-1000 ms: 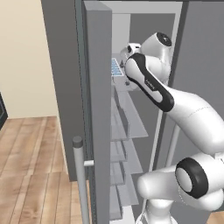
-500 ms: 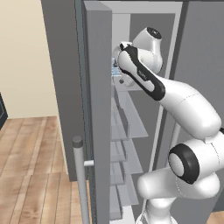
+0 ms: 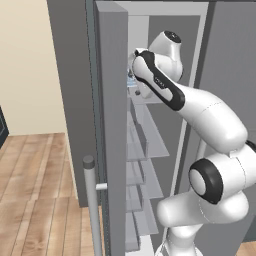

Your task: Open the freezer door, pick up the ice cube tray from the freezer, and place it on the dining counter.

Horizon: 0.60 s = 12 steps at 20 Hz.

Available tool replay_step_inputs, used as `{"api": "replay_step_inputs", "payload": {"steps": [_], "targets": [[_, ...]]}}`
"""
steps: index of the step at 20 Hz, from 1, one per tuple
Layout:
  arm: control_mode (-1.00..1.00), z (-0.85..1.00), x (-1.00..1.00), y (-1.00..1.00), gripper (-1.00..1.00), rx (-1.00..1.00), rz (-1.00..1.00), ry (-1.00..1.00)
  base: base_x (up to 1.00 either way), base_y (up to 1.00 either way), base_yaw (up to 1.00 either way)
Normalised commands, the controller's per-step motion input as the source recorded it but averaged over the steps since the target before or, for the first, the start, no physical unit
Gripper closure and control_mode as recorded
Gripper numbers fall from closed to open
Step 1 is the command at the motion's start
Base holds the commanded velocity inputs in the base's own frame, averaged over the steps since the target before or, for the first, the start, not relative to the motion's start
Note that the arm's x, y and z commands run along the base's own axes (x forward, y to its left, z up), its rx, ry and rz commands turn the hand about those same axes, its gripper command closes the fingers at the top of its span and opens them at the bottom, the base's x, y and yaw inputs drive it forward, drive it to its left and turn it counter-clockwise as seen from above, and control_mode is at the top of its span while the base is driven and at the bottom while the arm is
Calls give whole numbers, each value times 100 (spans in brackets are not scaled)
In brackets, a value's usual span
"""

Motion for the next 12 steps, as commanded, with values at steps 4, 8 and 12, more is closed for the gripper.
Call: {"api": "replay_step_inputs", "payload": {"steps": [4, 8, 12], "targets": [[-100, 0, 0, 0, -100, 0, 0, 0, 0, 0, 0], [-100, 0, 0, 0, 100, 0, 0, 0, 0, 0, 0], [-100, 0, 0, 0, 100, 0, 0, 0, 0, 0, 0]]}}
